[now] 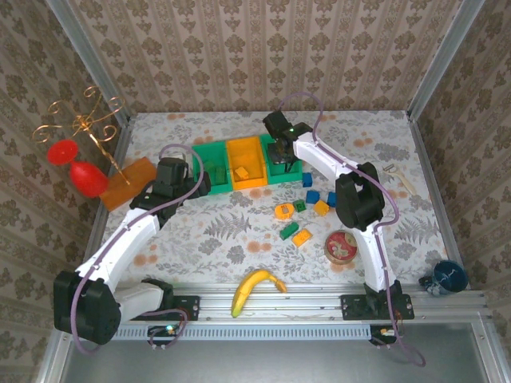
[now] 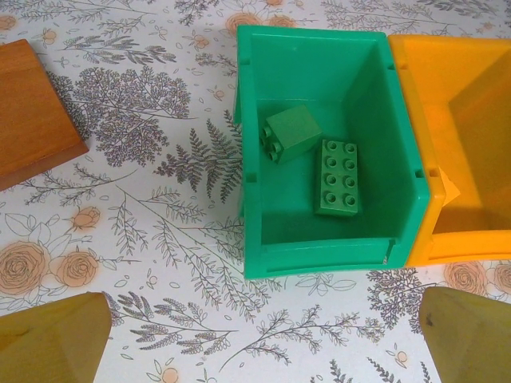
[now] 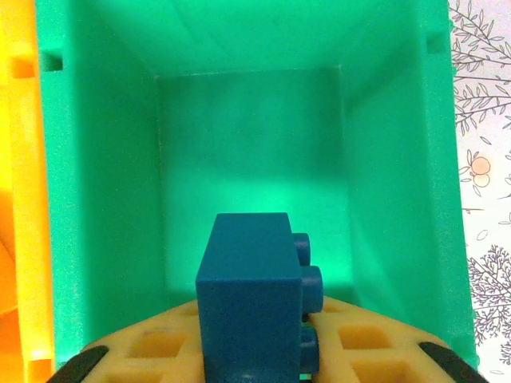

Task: Sort the legos into containers by color
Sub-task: Place the lego in the container, then move the lego to the center of the table.

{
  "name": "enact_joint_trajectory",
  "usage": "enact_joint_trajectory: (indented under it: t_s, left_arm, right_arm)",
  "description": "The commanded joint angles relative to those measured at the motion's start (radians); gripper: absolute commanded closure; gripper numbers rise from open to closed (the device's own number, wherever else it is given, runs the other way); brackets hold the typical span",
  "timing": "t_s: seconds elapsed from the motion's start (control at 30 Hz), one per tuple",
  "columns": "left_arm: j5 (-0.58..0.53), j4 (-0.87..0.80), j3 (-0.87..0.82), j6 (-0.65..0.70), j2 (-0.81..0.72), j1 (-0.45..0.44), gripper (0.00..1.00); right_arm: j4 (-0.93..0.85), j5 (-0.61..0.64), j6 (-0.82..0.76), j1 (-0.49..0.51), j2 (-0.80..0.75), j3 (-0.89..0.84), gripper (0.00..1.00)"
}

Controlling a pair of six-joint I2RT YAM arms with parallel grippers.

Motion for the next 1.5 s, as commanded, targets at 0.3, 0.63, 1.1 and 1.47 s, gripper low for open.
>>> enact_joint_trajectory:
  t_s: [0.3, 0.63, 1.1, 1.47]
  left_arm:
    - [0.012, 0.007, -0.012, -0.015, -0.024, 0.008, 0.0]
    - [0.016, 0.007, -0.01, -0.015, -0.029, 0.01, 0.0]
    - [0.034, 0.019, -0.013, -0.022, -0.025, 0.015, 0.0]
    - [0.05, 0.024, -0.012, -0.029, -0.014, 0.016, 0.0]
  right_arm:
    - [-0.039, 0.021, -0.019, 0.016, -0.059, 0.017, 0.53]
    - [-0.015, 0.004, -0.01, 0.021, -0.236, -0.114, 0.49]
    - [0.025, 0.008, 0.004, -0.045, -0.502, -0.519, 0.35]
    - [0.045, -0.037, -0.014, -0.101, -0.453, -0.609, 0.25]
